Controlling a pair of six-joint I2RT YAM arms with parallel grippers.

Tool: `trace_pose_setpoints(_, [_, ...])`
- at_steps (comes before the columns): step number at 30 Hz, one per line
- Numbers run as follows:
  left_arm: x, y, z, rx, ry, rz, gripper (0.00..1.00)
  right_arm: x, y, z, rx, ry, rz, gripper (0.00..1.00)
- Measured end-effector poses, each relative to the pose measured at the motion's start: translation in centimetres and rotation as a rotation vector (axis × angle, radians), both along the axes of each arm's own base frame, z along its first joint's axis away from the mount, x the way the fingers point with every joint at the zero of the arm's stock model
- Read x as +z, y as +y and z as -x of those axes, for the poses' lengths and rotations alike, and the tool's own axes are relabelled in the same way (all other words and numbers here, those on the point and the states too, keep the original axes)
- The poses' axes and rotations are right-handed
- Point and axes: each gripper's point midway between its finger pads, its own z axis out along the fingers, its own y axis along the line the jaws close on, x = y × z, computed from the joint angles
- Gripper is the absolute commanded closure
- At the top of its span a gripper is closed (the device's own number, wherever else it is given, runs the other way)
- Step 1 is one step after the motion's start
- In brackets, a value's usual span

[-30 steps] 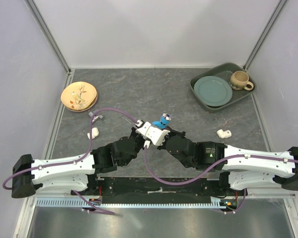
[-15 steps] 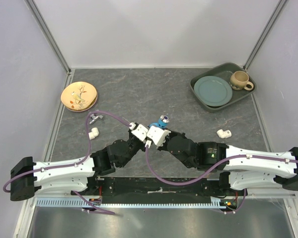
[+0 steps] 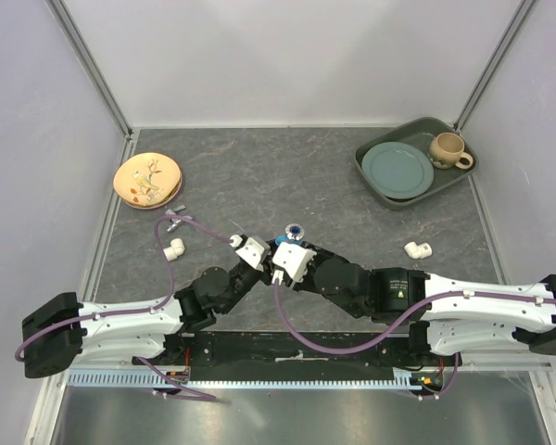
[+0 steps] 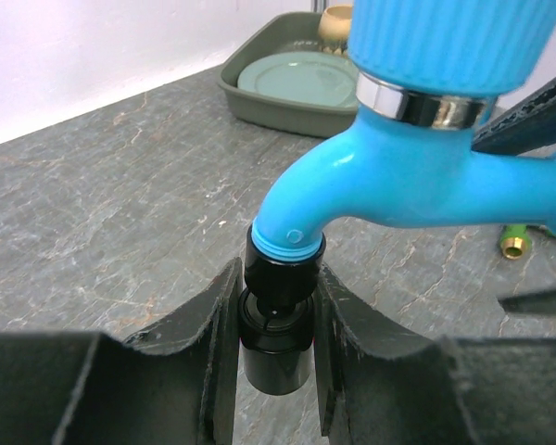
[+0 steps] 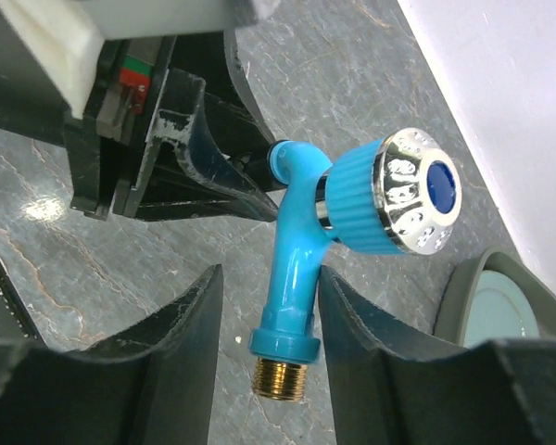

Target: Install the water faucets

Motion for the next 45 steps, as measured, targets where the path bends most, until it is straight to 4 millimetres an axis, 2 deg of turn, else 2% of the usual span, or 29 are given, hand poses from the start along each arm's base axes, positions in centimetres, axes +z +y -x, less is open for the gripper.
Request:
trace_pose_setpoints(4, [0.3, -0.1, -0.1, -0.017, -0.010, 0.043, 0.98, 0.1, -0.1, 0.3, -0.003, 0.014, -0.013, 0.42])
trace_pose_setpoints(8, [1.2, -0.3, -0.1, -0.035, -0.028, 0.092, 0.98, 0.4, -0.5, 0.5, -0.009, 0.031, -0.038, 0.32])
trace_pose_setpoints(13, [2.2, -0.4, 0.0, -0.054, -0.048, 0.135, 0.98, 2.1, -0.9, 0.8, -0.009, 0.046, -0.105, 0.19])
trace_pose_setpoints(14, [2.3, -0.4, 0.0, -0.058, -0.051, 0.141, 0.98, 2.7, -1.0, 0.9, -0.013, 0.052, -0.127, 0.15])
trace_pose_setpoints(19, [2.2, -0.4, 0.1, -0.070, -0.053, 0.142, 0.98, 6.2, -1.7, 1.2, -0.029, 0.078, -0.237, 0.09])
trace_pose_setpoints(26, [2.2, -0.8, 0.5, -0.099, -0.057, 0.139, 0.98, 13.8, -2.3, 1.0, -0.061, 0.122, -0.412, 0.10])
trace_pose_setpoints(30, [2.2, -1.3, 1.0, -0.139, -0.061, 0.133, 0.98, 15.9, -2.2, -0.4, -0.065, 0.137, -0.416, 0.11])
trace_pose_setpoints(33, [2.1, -1.8, 1.6, -0.187, -0.063, 0.124, 0.98, 15.5, -2.3, -2.5, -0.058, 0.151, -0.366, 0.12])
trace_pose_setpoints(36, [1.6, -2.3, 2.3, -0.246, -0.059, 0.102, 0.98, 13.6, -3.1, -5.2, -0.043, 0.188, -0.289, 0.13])
trace_pose_setpoints(38, [1.3, -2.6, 2.7, -0.282, -0.053, 0.090, 0.98, 12.4, -3.4, -6.1, -0.018, 0.217, -0.245, 0.13])
trace_pose_setpoints(41, [0.9, -3.1, 3.1, -0.335, -0.040, 0.073, 0.98, 11.4, -2.9, -5.2, 0.105, 0.266, -0.205, 0.13])
trace_pose_setpoints(45, [0.6, -3.5, 3.8, -0.405, -0.023, 0.059, 0.98, 11.8, -2.5, -3.4, 0.281, 0.268, -0.194, 0.14])
